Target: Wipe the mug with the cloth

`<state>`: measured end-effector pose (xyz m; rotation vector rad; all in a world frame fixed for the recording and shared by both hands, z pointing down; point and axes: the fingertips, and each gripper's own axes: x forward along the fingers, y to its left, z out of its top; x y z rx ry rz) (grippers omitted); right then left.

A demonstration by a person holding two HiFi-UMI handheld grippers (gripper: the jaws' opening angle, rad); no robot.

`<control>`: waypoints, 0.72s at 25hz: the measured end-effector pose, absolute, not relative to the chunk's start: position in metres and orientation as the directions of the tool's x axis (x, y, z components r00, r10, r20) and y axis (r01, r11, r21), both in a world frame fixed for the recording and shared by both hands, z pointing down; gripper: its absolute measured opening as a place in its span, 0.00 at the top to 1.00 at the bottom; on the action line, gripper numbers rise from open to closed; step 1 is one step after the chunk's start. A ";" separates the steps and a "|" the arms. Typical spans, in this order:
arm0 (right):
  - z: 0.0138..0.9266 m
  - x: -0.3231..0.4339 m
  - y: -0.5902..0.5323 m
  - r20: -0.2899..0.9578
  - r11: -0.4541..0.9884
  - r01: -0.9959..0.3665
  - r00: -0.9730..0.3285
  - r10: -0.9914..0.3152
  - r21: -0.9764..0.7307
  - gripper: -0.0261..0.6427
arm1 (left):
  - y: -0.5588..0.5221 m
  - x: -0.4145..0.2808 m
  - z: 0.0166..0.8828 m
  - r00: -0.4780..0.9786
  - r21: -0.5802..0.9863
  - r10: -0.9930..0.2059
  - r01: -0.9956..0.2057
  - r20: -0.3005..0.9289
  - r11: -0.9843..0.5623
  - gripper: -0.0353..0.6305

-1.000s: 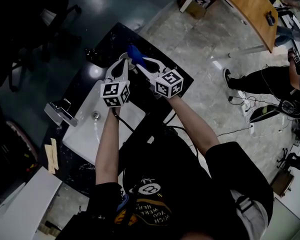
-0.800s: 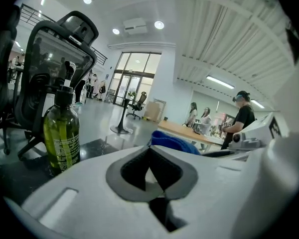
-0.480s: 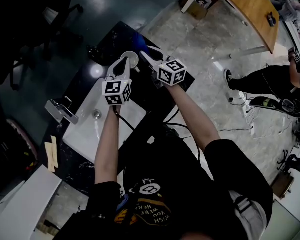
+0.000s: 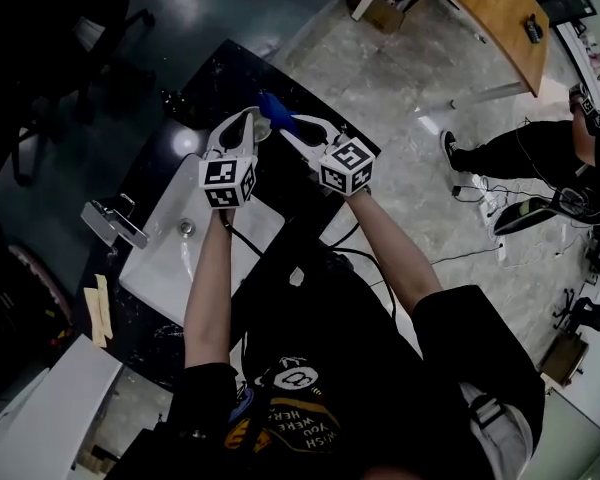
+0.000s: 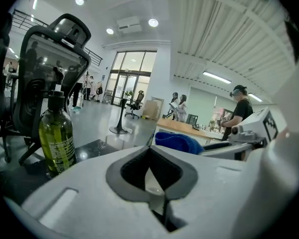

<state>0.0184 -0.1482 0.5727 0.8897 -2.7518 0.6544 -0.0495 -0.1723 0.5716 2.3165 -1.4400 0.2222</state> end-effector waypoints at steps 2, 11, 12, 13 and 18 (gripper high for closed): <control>0.573 0.031 -0.142 0.334 0.718 -0.640 -0.763 -0.553 -0.274 0.81 | -0.170 -0.049 0.572 0.451 0.251 -0.826 -0.889 0.339 -0.382 0.94; 0.650 0.029 -0.098 0.673 0.812 -0.566 -0.547 -0.498 0.141 0.64 | -0.125 -0.068 0.565 0.373 0.267 -0.860 -0.919 0.348 -0.290 0.94; 0.647 0.025 -0.092 0.665 0.820 -0.560 -0.568 -0.485 0.120 0.59 | -0.117 -0.070 0.565 0.369 0.273 -0.861 -0.920 0.350 -0.283 0.94; 0.643 0.023 -0.085 0.648 0.822 -0.563 -0.593 -0.478 0.092 0.55 | -0.109 -0.072 0.564 0.365 0.279 -0.862 -0.920 0.352 -0.276 0.94; 0.606 0.023 -0.053 0.542 0.770 -0.638 -0.651 -0.531 -0.011 0.55 | -0.066 -0.080 0.558 0.356 0.321 -0.866 -0.914 0.350 -0.246 0.94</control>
